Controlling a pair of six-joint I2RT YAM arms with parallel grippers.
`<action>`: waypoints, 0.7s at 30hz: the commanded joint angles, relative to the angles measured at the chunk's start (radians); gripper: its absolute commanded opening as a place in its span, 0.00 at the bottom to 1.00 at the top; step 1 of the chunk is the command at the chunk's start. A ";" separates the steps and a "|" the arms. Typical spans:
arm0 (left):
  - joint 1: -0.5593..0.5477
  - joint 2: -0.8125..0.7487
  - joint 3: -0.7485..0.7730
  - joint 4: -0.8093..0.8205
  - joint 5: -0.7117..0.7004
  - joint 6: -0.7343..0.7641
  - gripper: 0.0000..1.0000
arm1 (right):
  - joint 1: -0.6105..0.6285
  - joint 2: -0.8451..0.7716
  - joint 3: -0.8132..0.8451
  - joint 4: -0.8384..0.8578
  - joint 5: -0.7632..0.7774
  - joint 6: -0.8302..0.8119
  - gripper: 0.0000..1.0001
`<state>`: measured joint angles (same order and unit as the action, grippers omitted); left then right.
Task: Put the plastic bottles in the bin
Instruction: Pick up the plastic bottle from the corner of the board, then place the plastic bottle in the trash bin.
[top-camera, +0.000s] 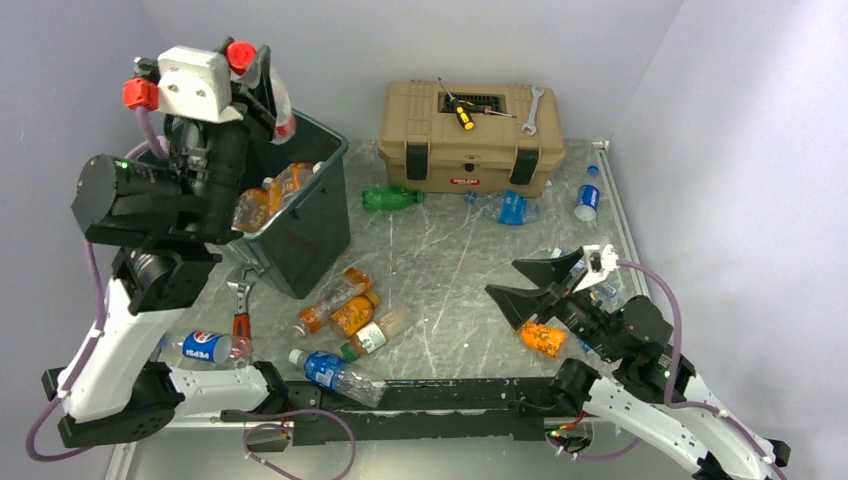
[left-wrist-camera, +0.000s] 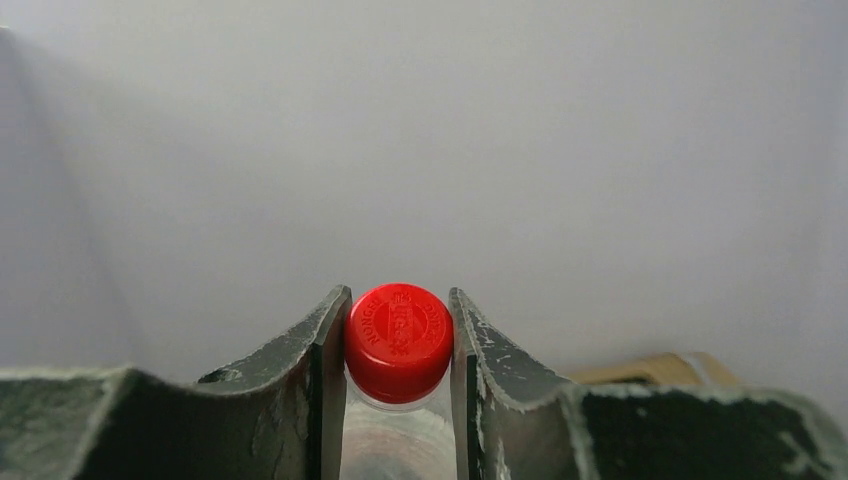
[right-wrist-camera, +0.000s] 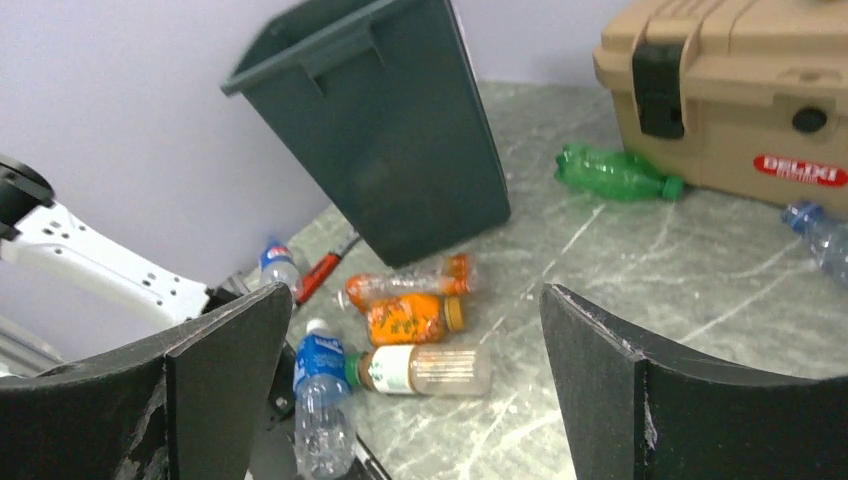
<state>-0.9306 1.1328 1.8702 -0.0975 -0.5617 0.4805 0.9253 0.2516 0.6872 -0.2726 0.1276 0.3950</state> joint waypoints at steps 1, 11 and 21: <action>0.094 0.099 0.019 0.128 -0.137 0.204 0.00 | 0.001 0.015 -0.030 0.026 0.018 0.035 1.00; 0.730 0.280 0.040 -0.315 0.418 -0.545 0.00 | 0.001 0.056 -0.078 0.086 -0.027 0.099 1.00; 0.849 0.323 -0.120 -0.278 0.729 -0.698 0.00 | 0.001 0.044 -0.134 0.105 -0.014 0.123 1.00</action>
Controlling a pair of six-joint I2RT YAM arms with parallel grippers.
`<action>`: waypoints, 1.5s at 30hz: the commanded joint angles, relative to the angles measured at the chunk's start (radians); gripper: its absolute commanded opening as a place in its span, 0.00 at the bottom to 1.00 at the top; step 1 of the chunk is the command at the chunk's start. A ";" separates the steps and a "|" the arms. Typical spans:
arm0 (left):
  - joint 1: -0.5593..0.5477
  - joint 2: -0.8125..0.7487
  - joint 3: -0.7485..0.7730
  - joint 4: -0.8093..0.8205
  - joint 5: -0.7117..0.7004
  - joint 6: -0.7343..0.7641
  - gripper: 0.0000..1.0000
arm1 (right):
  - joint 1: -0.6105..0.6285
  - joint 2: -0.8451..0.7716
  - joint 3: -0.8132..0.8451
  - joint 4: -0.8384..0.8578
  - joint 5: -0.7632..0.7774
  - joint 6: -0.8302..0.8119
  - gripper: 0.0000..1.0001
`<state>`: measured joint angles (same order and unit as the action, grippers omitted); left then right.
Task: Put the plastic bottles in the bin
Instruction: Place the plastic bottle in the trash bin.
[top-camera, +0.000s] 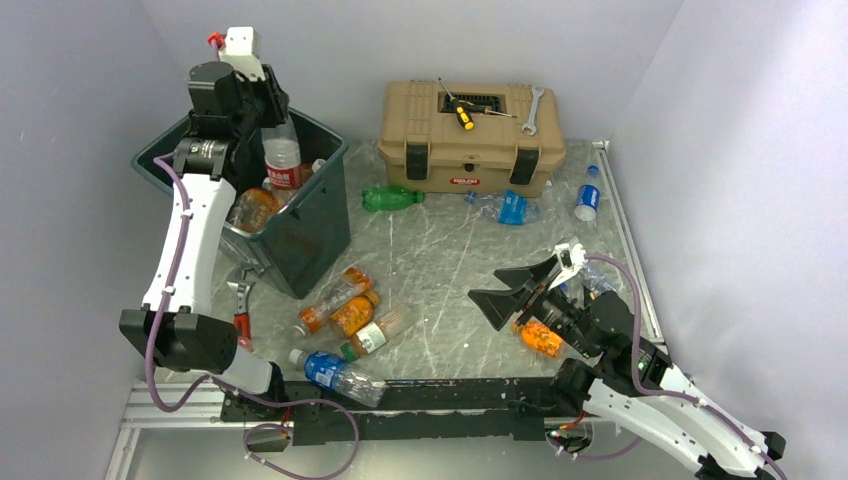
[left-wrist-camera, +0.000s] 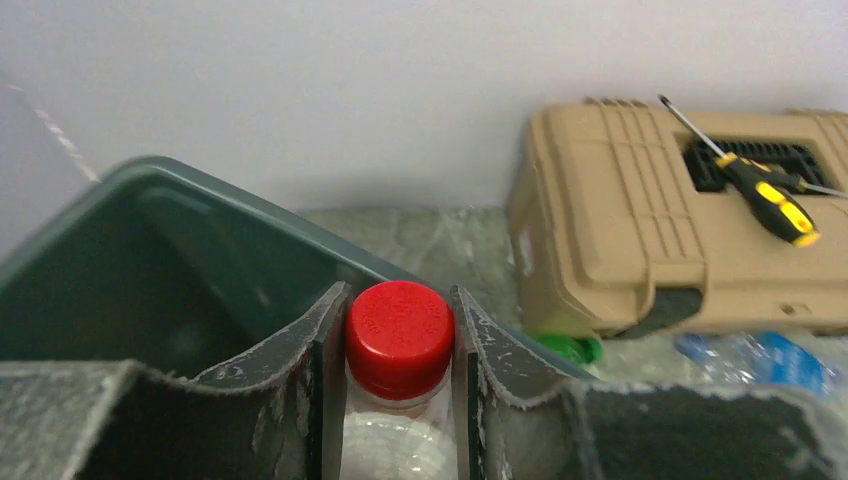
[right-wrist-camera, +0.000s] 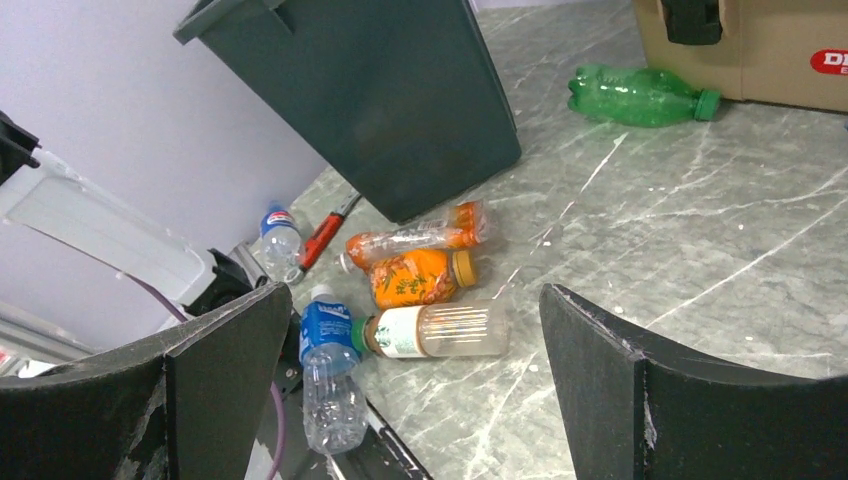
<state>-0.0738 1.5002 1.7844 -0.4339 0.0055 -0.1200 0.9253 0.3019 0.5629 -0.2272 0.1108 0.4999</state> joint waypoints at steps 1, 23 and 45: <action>-0.007 -0.045 -0.050 0.057 0.172 -0.098 0.00 | 0.001 -0.010 -0.016 0.061 0.004 0.020 1.00; -0.009 -0.209 -0.379 -0.001 0.030 -0.019 0.00 | 0.001 0.034 -0.033 0.059 0.037 0.029 1.00; -0.009 -0.366 -0.267 0.039 -0.040 -0.068 0.00 | 0.001 0.045 -0.009 0.046 0.041 0.016 1.00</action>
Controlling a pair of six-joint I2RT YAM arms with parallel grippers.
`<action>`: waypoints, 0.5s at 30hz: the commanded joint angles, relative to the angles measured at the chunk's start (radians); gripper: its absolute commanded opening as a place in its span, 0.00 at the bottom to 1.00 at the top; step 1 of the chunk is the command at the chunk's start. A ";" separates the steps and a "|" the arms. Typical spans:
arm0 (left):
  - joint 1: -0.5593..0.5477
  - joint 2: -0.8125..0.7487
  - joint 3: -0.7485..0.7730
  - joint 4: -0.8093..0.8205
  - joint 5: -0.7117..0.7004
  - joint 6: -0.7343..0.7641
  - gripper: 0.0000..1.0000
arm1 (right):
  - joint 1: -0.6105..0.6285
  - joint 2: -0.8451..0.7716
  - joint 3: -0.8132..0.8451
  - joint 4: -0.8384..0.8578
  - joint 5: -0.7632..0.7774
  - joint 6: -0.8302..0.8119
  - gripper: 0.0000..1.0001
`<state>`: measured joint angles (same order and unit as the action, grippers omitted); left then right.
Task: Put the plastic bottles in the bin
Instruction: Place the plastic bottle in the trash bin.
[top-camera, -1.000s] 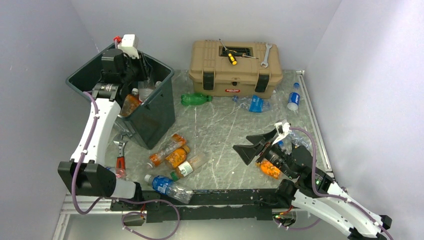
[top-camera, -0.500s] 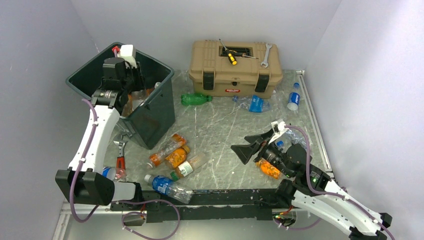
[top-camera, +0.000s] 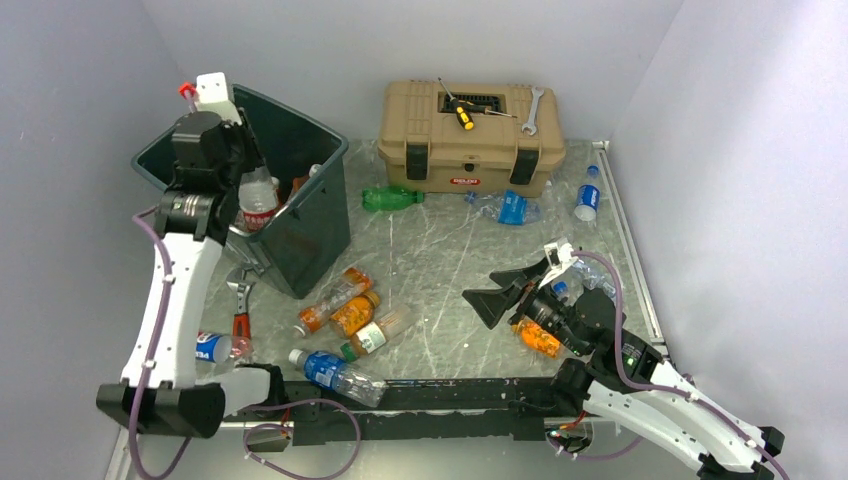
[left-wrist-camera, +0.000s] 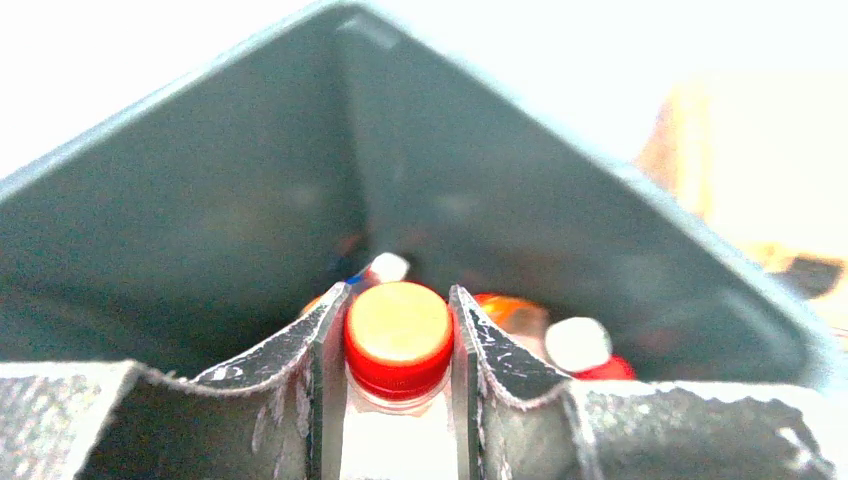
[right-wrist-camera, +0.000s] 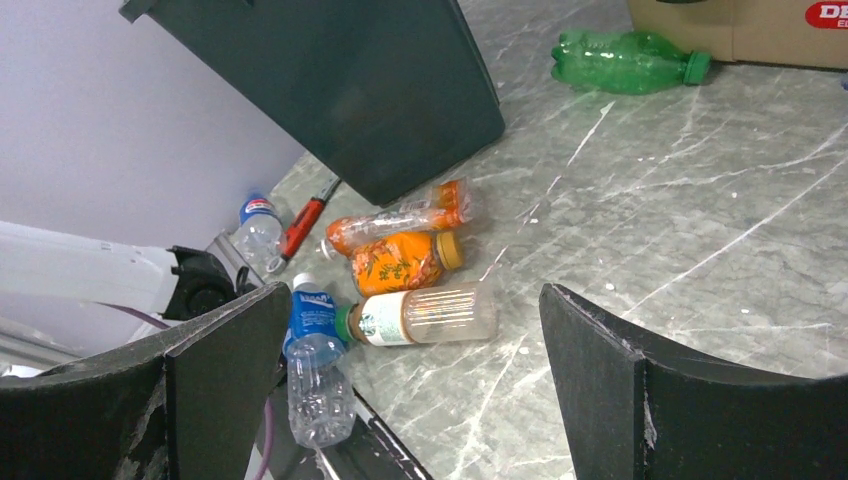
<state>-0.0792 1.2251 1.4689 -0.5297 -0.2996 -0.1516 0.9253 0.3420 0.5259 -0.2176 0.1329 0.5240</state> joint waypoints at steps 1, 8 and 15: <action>-0.004 -0.089 0.050 0.155 0.346 -0.057 0.00 | 0.001 0.008 0.028 0.042 0.018 -0.007 1.00; -0.005 0.074 0.171 -0.032 0.529 -0.068 0.00 | 0.001 0.030 0.020 0.051 0.009 0.002 1.00; -0.005 0.072 -0.042 0.109 0.529 -0.048 0.00 | 0.001 0.021 0.011 0.049 0.017 0.003 1.00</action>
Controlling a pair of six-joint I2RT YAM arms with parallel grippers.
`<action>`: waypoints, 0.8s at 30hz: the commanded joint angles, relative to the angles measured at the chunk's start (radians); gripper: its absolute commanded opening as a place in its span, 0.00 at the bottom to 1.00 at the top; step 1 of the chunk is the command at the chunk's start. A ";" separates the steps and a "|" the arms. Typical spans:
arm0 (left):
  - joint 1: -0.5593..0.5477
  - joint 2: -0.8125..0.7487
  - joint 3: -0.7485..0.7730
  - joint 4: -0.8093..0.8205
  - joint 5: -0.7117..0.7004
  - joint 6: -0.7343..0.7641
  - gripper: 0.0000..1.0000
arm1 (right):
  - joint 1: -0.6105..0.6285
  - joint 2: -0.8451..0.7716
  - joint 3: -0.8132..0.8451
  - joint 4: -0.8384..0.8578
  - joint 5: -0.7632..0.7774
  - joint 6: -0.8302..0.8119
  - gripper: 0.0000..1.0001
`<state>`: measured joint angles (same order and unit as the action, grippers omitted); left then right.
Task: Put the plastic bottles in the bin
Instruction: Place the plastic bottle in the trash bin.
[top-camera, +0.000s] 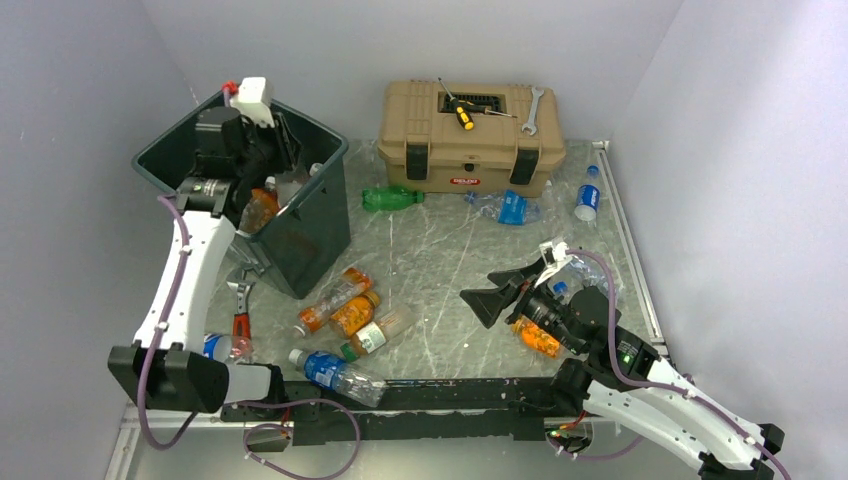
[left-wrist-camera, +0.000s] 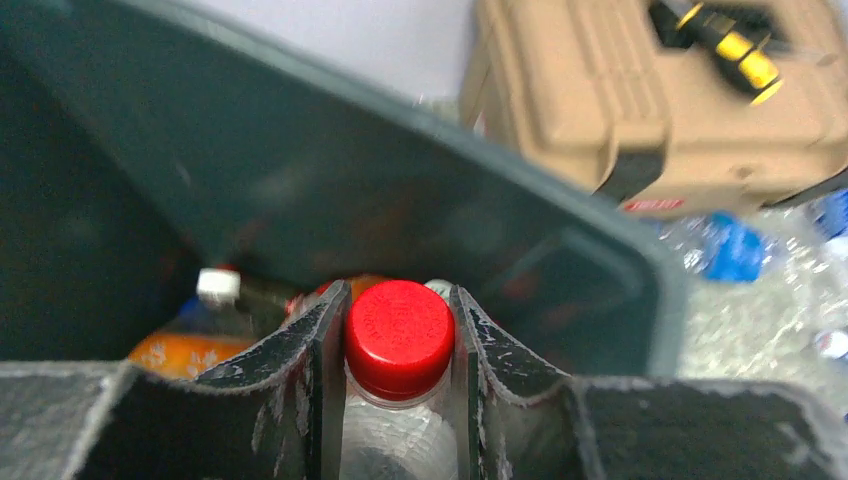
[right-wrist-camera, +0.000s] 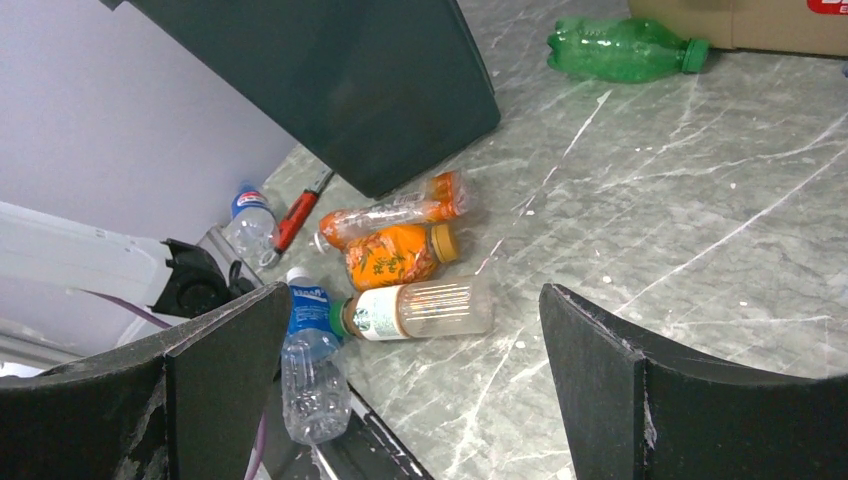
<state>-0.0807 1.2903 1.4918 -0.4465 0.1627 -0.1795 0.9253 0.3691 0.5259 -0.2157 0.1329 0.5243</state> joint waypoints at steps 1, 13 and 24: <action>-0.004 0.013 -0.072 0.021 0.067 -0.013 0.06 | 0.001 -0.004 0.011 0.046 0.017 0.004 1.00; -0.020 -0.160 0.009 0.052 -0.134 -0.058 0.99 | 0.000 0.049 0.025 0.046 0.022 -0.016 1.00; -0.230 -0.242 -0.009 0.046 0.248 0.100 1.00 | 0.002 0.323 0.022 0.039 -0.124 -0.088 0.99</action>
<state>-0.2306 1.0420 1.5291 -0.4114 0.2623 -0.1791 0.9253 0.5457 0.5259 -0.1982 0.1013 0.4908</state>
